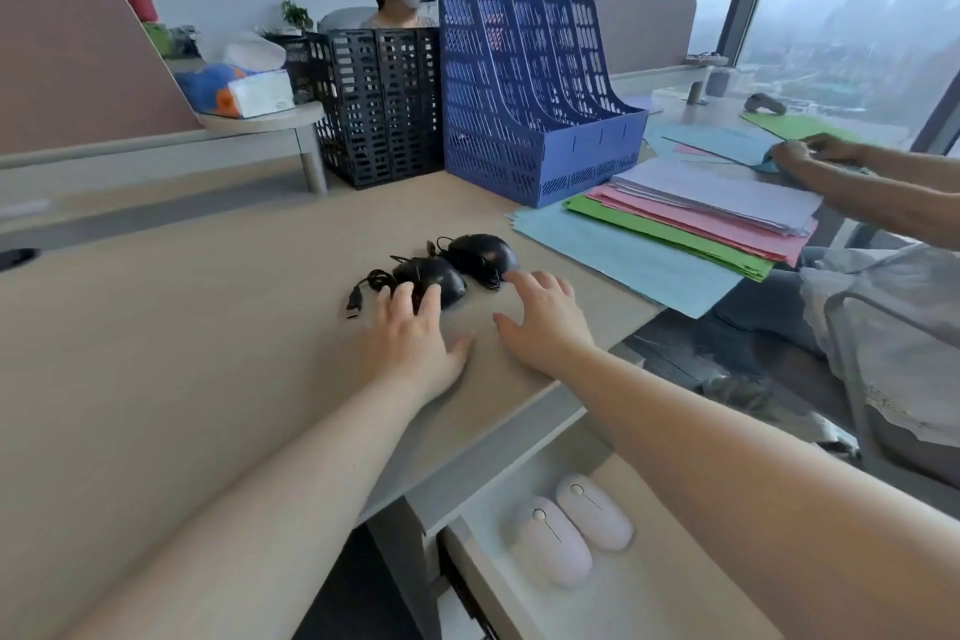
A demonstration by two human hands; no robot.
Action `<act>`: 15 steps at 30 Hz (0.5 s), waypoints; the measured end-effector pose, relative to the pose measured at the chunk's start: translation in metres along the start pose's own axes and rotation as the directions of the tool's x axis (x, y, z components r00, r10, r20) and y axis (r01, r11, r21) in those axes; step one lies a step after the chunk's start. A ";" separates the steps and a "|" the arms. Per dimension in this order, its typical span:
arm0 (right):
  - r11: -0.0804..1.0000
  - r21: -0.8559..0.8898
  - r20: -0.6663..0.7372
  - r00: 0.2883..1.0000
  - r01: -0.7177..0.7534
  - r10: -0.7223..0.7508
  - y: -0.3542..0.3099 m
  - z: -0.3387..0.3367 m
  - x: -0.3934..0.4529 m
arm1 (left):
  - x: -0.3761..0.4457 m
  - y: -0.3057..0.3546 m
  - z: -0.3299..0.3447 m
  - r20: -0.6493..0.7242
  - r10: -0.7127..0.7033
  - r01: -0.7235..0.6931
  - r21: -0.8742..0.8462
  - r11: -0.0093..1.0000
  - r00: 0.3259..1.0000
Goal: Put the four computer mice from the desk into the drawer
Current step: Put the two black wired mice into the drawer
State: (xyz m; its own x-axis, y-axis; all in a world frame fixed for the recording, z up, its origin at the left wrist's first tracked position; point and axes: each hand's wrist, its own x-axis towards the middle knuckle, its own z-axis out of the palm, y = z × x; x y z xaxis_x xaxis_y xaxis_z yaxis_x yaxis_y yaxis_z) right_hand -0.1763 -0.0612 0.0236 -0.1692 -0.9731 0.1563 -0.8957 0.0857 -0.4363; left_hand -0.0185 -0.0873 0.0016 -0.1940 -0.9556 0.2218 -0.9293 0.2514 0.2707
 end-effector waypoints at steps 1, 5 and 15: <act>1.000 -0.002 0.005 1.000 -0.001 0.001 -0.002 0.004 0.011 | 0.007 -0.002 0.003 -0.010 -0.008 0.008 -0.022 1.000 1.000; 0.999 0.025 -0.015 1.000 -0.023 0.023 -0.012 0.023 0.050 | 0.034 -0.008 0.010 -0.113 -0.007 0.001 -0.058 0.998 0.994; 0.999 0.008 -0.041 0.998 -0.048 0.049 -0.007 0.041 0.108 | 0.076 -0.012 0.011 0.022 0.008 -0.007 -0.020 1.000 1.000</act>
State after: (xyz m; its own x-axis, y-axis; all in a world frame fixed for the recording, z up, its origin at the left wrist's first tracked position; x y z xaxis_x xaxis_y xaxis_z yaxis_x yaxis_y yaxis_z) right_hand -0.1714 -0.1755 0.0073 -0.2291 -0.9583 0.1709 -0.8832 0.1308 -0.4504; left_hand -0.0256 -0.1649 0.0046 -0.2082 -0.9568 0.2031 -0.9214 0.2615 0.2875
